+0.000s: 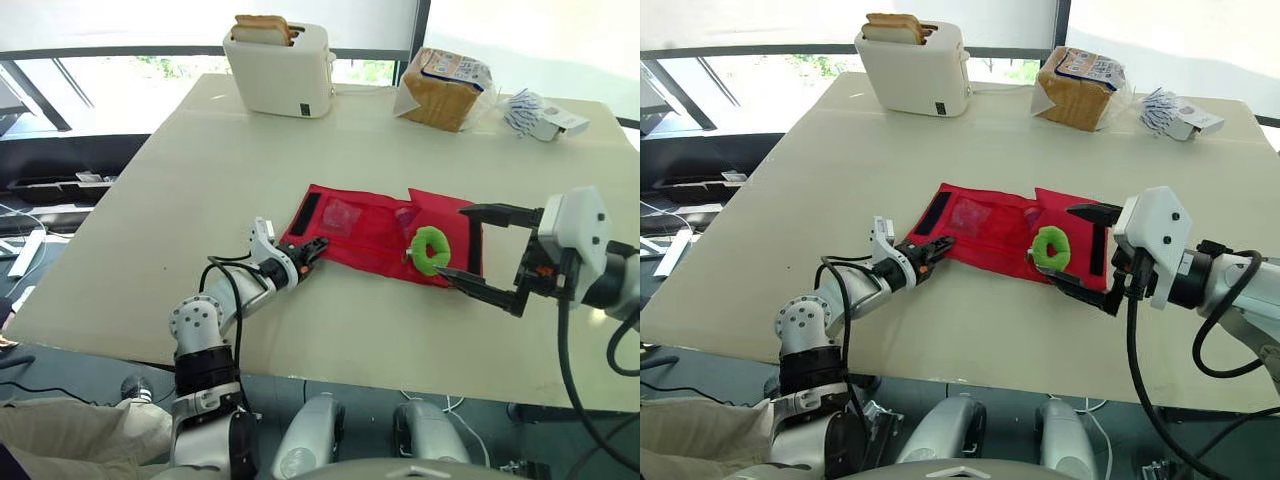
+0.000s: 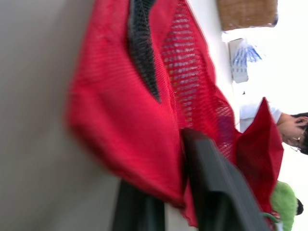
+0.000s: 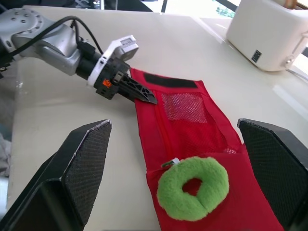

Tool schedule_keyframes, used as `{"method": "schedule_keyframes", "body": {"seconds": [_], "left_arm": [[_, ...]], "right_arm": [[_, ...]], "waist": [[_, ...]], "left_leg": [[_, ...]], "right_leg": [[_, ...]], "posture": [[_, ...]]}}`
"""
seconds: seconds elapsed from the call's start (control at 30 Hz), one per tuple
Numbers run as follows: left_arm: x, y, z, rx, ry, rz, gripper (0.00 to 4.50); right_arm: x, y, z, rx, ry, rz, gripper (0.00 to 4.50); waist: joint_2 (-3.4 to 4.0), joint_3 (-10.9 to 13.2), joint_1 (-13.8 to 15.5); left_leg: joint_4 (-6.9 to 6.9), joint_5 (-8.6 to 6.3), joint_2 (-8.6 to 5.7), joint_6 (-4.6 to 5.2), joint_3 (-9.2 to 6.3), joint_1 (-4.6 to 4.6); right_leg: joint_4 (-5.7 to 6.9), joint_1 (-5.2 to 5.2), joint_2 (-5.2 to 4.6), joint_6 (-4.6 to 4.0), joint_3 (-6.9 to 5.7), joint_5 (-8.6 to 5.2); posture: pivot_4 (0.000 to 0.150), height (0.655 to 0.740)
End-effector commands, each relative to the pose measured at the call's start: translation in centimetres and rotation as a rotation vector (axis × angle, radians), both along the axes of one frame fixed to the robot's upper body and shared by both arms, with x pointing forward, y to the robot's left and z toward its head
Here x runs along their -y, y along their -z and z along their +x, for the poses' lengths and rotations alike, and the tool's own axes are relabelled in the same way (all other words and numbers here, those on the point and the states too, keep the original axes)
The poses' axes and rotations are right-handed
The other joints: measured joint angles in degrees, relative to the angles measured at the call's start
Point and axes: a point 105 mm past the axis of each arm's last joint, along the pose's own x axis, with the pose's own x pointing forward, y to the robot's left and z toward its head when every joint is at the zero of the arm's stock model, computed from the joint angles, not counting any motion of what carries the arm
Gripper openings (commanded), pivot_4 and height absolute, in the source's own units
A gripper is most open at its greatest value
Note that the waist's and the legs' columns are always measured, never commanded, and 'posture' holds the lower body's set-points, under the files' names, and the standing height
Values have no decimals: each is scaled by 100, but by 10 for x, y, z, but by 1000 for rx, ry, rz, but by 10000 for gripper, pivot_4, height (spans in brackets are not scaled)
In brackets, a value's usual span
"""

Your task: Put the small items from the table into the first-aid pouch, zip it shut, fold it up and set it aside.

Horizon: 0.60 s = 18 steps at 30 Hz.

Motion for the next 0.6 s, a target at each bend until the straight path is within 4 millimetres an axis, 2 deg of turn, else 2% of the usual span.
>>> {"method": "schedule_keyframes", "body": {"seconds": [0.03,0.07,0.1,0.13,0.2,0.3,0.37,0.5,0.6], "left_arm": [[-3,-7,-4,51,10,8,1053],[-6,-10,-5,73,12,18,1053],[-9,-13,-7,88,16,30,0],[-13,-15,-9,102,19,43,0],[-20,-21,-13,133,27,74,0],[-25,-30,-17,169,37,96,0],[-25,-35,-19,194,51,111,0],[-19,-49,-24,279,121,157,0],[-11,-61,-27,353,181,187,0]], "right_arm": [[11,12,16,9,119,-16,45000],[15,15,24,-1,169,10,45000],[18,17,31,-2,202,28,39774],[18,22,37,-12,218,29,36500],[16,31,49,-18,244,18,27147],[8,43,67,-29,266,7,9949],[4,56,79,-38,285,-41,1639],[-15,89,98,-58,265,-184,1639],[-27,103,103,-61,233,-244,1639]], "waist": [[-3,-2,-6],[-4,-2,-10],[-7,0,-20],[-6,1,-35],[-8,2,-101],[-6,3,-165],[-6,4,-160],[-8,5,-160],[-8,5,-160]], "left_leg": [[0,0,0,0,0,0],[0,0,0,0,-1,0],[0,0,0,0,0,0],[0,0,1,0,2,0],[-1,2,4,-3,4,0],[-4,7,13,-12,3,1],[-4,8,15,-14,1,1],[-4,8,13,-14,2,1],[-6,9,13,-15,1,1]], "right_leg": [[0,0,1,0,-1,0],[-1,0,1,0,-1,0],[0,0,2,0,1,0],[0,-2,3,0,3,0],[4,-8,8,0,9,0],[7,-11,21,-1,12,0],[7,-12,24,-2,11,-1],[5,-12,24,-2,12,-1],[5,-13,27,-3,12,-1]], "posture": [[1500,7400],[1500,7400],[1500,7400],[1500,7400],[1500,7400],[1500,7400],[1500,7400],[1500,7400],[1500,7400]]}}
